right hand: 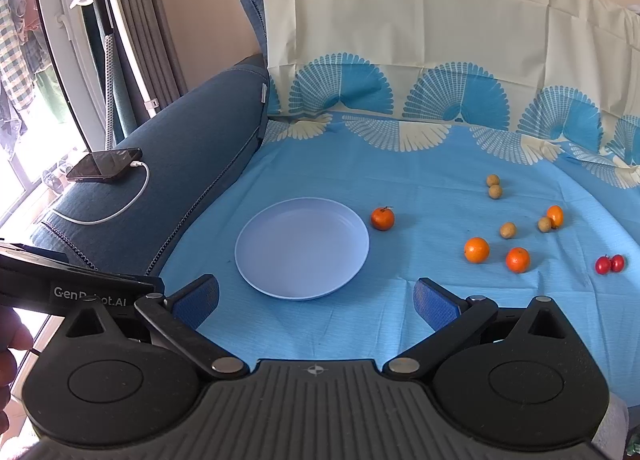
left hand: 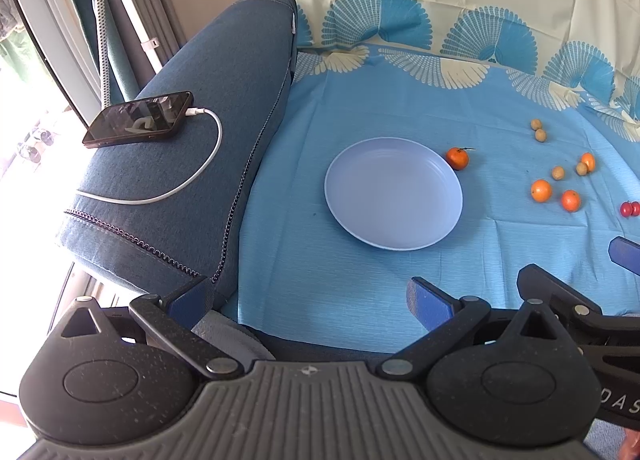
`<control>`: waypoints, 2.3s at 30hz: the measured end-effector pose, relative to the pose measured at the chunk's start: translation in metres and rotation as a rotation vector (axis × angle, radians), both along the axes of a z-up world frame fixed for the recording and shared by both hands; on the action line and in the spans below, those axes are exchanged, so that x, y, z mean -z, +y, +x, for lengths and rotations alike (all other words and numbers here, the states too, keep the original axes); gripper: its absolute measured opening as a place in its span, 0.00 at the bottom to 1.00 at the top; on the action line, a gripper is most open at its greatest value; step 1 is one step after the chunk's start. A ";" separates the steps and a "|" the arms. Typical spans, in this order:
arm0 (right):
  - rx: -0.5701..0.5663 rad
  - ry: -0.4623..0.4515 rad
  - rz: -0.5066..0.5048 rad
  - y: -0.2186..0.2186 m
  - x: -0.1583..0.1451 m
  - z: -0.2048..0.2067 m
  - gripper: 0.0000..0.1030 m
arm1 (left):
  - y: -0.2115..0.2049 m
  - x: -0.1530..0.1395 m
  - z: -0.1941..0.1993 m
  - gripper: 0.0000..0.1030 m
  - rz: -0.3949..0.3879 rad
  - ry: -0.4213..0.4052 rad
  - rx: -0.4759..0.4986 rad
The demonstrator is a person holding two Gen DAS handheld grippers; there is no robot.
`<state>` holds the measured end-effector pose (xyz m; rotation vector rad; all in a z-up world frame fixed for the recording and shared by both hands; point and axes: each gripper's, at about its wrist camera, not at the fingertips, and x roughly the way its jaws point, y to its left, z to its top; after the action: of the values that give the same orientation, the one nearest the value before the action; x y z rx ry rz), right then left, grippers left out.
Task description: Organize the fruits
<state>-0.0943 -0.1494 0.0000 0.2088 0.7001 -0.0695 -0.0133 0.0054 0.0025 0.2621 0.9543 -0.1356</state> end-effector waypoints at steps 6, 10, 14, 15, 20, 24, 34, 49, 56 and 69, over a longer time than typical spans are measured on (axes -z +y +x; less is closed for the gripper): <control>0.003 0.009 0.011 0.000 0.000 -0.001 1.00 | -0.002 -0.001 0.000 1.00 0.002 0.003 0.005; 0.017 0.027 0.017 -0.004 -0.001 -0.004 1.00 | -0.008 -0.002 0.001 1.00 0.006 0.006 0.015; 0.072 0.001 0.017 -0.021 0.002 -0.011 1.00 | -0.028 0.001 0.006 1.00 0.010 0.026 0.052; 0.096 -0.008 0.014 -0.028 0.004 -0.014 1.00 | -0.035 0.002 0.007 1.00 0.010 0.032 0.067; 0.301 -0.068 -0.030 -0.083 0.019 -0.026 1.00 | -0.081 0.009 0.024 1.00 0.021 0.057 0.178; 0.485 -0.048 -0.072 -0.142 0.033 -0.036 1.00 | -0.128 0.021 0.054 1.00 0.033 0.081 0.253; 0.894 0.074 0.043 -0.302 0.122 -0.015 1.00 | -0.242 0.108 0.164 1.00 0.143 0.179 0.358; 1.042 0.184 -0.049 -0.384 0.232 0.075 1.00 | -0.295 0.202 0.247 0.86 0.328 0.297 0.422; 1.026 0.127 -0.144 -0.376 0.229 0.073 0.57 | -0.297 0.199 0.237 0.37 0.265 0.266 0.429; 0.928 0.075 -0.155 -0.349 0.199 0.054 0.29 | -0.280 0.138 0.196 0.23 0.093 0.185 0.391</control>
<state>-0.0401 -0.4986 -0.1986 0.3696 0.6205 -1.0184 0.1826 -0.2748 -0.1351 0.5285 1.0863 -0.4816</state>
